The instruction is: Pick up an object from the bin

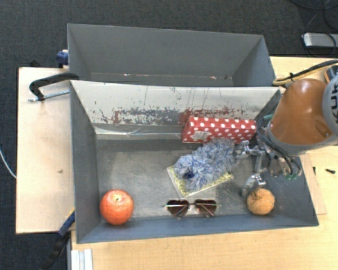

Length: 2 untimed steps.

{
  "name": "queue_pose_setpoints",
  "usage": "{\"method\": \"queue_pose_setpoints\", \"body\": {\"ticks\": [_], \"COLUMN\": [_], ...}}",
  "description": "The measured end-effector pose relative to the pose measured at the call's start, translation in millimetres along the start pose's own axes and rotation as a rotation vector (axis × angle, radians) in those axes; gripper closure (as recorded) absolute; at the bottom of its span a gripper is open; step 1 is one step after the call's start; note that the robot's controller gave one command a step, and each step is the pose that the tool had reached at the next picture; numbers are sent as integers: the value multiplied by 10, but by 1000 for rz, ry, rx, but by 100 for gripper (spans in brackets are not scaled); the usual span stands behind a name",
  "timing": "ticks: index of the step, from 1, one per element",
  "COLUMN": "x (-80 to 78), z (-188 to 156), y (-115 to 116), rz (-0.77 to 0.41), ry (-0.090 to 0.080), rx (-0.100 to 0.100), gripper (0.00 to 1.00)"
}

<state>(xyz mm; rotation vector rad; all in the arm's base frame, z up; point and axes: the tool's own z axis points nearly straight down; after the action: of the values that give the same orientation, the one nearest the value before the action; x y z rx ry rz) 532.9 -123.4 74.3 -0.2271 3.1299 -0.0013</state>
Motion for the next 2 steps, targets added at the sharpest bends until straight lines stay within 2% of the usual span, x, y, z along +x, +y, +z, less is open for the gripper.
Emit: {"method": "queue_pose_setpoints", "body": {"ticks": [1,2], "x": [-515,-515], "z": [-35,-35], "y": [853,853], "rz": [-262,-262], "ry": [-9,-9], "rx": [1,1], "gripper": [100,100]}}
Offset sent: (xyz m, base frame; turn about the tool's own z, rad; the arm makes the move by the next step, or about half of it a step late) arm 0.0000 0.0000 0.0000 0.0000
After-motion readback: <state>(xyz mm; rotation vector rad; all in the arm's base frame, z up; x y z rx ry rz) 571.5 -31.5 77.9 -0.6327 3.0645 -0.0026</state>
